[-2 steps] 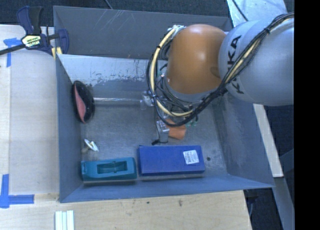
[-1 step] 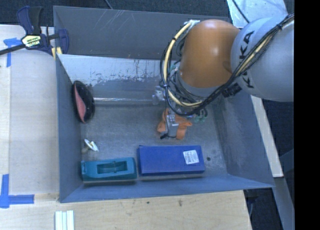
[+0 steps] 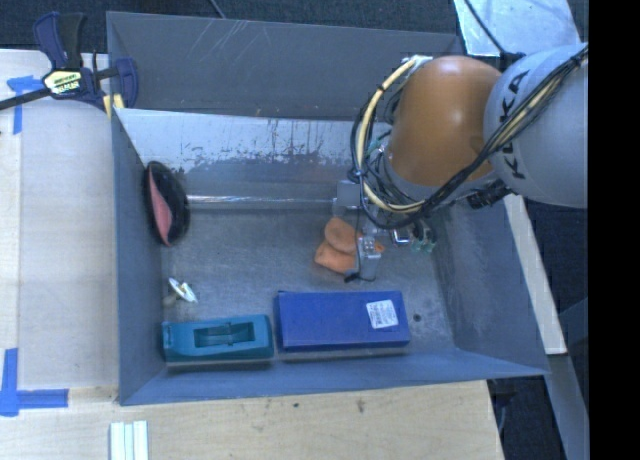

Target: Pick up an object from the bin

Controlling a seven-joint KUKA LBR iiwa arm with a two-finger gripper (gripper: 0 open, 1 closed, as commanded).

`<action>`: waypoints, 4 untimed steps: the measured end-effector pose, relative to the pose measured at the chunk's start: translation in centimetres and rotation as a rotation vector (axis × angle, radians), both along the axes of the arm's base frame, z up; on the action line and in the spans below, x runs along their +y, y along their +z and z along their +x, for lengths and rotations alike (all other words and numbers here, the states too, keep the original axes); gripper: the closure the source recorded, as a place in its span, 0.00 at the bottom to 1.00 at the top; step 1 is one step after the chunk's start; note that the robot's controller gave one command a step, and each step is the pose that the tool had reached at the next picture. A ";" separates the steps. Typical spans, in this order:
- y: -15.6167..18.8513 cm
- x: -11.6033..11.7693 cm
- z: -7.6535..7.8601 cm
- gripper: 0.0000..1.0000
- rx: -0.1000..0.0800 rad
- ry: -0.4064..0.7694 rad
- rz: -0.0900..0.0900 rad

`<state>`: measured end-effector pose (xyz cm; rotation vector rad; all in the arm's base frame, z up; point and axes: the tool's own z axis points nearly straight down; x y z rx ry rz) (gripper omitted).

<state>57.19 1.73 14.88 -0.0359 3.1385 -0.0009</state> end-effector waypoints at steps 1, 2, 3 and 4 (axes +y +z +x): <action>-0.9 -1.6 0.5 0.00 0.000 0.067 0.001; -5.4 -2.5 -0.1 1.00 0.000 -0.084 0.001; -5.4 -2.5 -0.1 1.00 0.000 -0.084 0.001; 12.7 -3.8 1.9 1.00 -0.010 -0.042 0.000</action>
Offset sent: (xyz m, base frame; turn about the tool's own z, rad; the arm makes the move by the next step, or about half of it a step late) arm -0.0018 -0.0246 -0.0543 0.0833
